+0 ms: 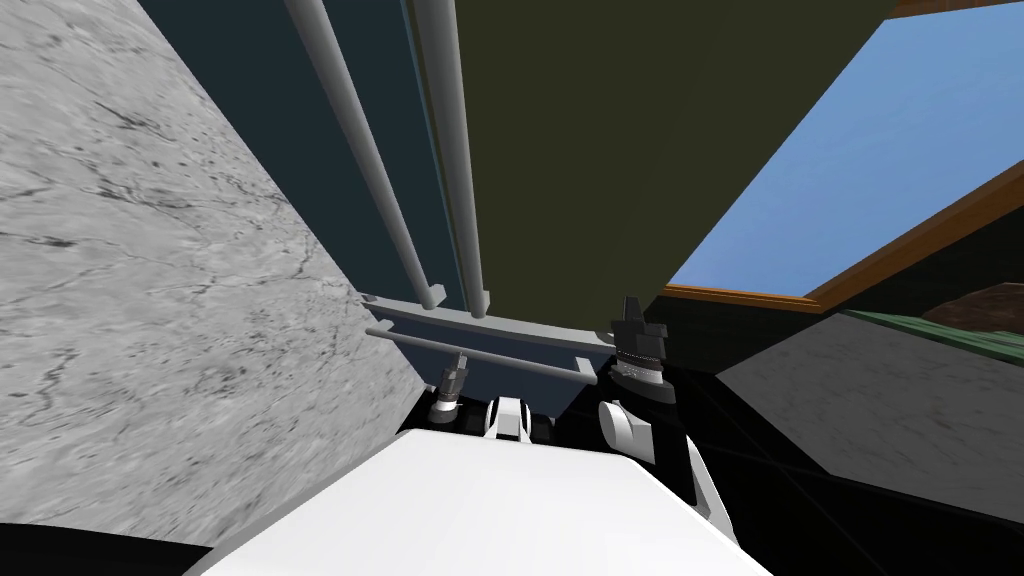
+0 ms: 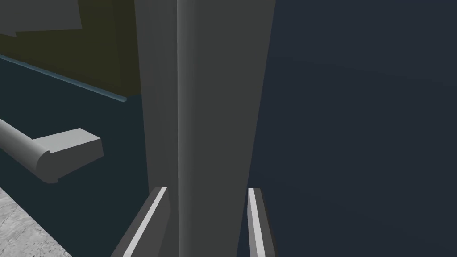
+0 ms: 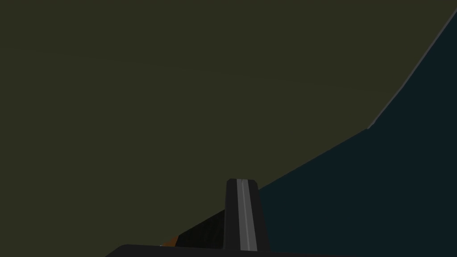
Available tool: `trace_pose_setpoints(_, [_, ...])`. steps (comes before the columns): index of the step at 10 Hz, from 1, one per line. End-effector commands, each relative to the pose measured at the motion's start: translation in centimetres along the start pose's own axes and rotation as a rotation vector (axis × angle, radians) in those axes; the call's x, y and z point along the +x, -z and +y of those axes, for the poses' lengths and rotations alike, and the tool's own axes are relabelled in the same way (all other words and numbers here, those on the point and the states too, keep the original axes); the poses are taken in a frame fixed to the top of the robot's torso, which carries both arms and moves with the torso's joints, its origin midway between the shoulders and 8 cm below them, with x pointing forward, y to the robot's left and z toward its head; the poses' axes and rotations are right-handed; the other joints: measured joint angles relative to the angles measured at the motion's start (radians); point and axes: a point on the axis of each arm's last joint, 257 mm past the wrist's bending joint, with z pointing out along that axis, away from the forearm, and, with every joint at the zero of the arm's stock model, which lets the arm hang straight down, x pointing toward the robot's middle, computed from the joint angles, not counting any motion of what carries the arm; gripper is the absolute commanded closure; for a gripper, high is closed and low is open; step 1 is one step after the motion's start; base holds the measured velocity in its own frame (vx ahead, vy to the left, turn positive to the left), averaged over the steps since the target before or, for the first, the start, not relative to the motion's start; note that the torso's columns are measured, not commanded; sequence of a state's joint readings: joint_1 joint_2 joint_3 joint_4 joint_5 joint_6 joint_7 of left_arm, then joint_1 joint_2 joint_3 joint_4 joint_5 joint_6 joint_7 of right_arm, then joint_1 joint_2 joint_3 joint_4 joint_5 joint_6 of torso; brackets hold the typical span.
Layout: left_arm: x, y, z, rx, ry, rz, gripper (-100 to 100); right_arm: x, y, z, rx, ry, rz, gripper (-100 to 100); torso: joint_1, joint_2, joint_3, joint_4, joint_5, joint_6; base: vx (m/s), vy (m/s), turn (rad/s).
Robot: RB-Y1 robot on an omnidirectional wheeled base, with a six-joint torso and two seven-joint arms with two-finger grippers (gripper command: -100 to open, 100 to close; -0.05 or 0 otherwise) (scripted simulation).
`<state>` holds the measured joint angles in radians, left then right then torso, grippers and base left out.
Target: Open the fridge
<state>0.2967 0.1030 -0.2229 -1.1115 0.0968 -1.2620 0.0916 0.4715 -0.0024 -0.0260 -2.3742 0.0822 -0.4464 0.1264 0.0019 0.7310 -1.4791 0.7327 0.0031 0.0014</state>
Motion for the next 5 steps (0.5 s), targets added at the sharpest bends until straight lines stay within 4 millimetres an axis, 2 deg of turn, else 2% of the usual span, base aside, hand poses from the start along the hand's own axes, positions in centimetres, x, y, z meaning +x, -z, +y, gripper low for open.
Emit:
trace_pose_setpoints(1, [0.0,2.2,0.1,-0.013,0.001,-0.003,100,0.0,0.0,0.0,0.000,0.000,0.000,0,0.000,0.000,0.000,-0.001,0.000,0.000,0.022,0.003,-0.017])
trace_pose_setpoints(2, [0.1,1.5,-0.2,0.004,0.000,-0.001,100,0.0,0.0,0.0,0.000,0.000,0.000,0,0.000,0.002,0.001,0.000,0.000,-0.001,0.005,0.001,-0.001])
trace_pose_setpoints(3, [0.1,0.6,-0.2,0.000,0.002,0.003,100,0.0,0.0,0.0,0.000,0.000,0.000,0,0.000,0.004,0.002,0.002,-0.001,-0.001,-0.105,-0.004,0.030])
trace_pose_setpoints(5, [0.1,-0.3,-0.1,-0.009,0.005,0.006,100,0.0,0.0,0.0,0.000,0.000,0.000,0,0.001,0.016,0.009,0.007,-0.002,-0.003,-0.187,0.018,0.023])
